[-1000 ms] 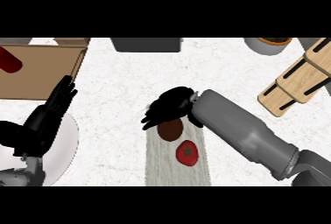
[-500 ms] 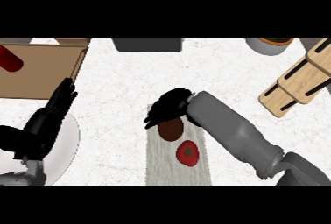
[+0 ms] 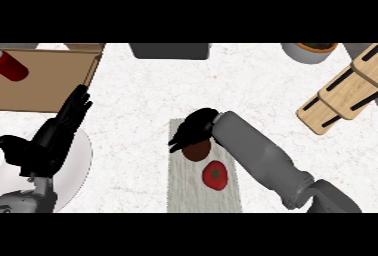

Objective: Pick the cupcake from the placemat and place it in the tiered shelf

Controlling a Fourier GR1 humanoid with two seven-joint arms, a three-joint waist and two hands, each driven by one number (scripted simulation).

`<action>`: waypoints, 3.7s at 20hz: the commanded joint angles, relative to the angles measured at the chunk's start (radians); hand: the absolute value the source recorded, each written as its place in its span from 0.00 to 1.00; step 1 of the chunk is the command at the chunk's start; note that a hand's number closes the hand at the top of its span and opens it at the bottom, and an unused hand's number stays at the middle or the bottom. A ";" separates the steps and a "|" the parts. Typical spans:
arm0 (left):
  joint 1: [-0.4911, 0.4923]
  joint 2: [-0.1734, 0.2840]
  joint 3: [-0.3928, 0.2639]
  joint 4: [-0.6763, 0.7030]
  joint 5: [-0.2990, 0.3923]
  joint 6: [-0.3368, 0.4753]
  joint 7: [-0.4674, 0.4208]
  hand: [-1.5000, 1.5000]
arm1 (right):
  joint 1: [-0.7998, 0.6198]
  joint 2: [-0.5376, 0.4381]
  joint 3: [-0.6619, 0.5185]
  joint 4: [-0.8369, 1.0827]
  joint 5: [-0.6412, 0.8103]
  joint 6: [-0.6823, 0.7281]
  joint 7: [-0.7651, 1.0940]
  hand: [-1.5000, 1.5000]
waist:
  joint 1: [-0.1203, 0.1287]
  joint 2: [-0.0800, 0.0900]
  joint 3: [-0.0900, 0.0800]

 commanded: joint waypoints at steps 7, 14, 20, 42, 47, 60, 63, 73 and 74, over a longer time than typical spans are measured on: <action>-0.017 -0.024 0.015 0.028 -0.025 -0.019 -0.032 0.50 | 0.031 0.013 -0.015 0.104 0.036 -0.068 -0.050 0.00 | 0.020 0.009 0.000; 0.018 -0.026 0.019 -0.008 -0.022 -0.038 -0.014 0.50 | 0.058 0.013 -0.094 0.078 -0.009 -0.244 -0.064 1.00 | 0.019 0.007 0.000; -0.029 -0.044 0.014 0.025 -0.045 -0.031 -0.014 0.50 | 0.035 0.013 -0.145 0.060 -0.066 -0.300 -0.094 1.00 | 0.026 0.011 0.000; 0.178 0.020 0.159 -0.032 -0.005 -0.009 -0.020 0.50 | 0.476 -0.677 -0.786 -0.111 -0.679 -0.279 -0.177 1.00 | -0.198 -0.067 -0.009; 0.187 0.006 0.143 -0.050 -0.013 -0.006 -0.024 0.50 | 0.535 -0.755 -0.847 -0.249 -0.784 -0.166 -0.126 1.00 | -0.184 -0.058 -0.010; 0.158 -0.010 0.098 -0.091 -0.029 -0.014 0.003 0.50 | 0.607 -0.888 -0.993 -0.749 -1.092 0.068 0.360 1.00 | -0.111 -0.032 -0.007; 0.097 -0.016 0.101 -0.076 -0.019 -0.008 0.032 0.50 | 0.623 -0.840 -1.012 -0.872 -1.211 0.115 0.493 1.00 | -0.110 -0.029 -0.005; 0.127 -0.019 0.087 -0.063 -0.037 -0.020 -0.007 0.50 | 0.517 -1.000 -1.105 -1.000 -1.261 0.082 0.704 1.00 | -0.104 -0.036 -0.017; 0.116 -0.023 0.079 -0.067 -0.039 -0.022 -0.006 0.50 | 0.514 -1.033 -1.095 -1.020 -1.191 0.060 0.689 1.00 | -0.089 -0.022 -0.011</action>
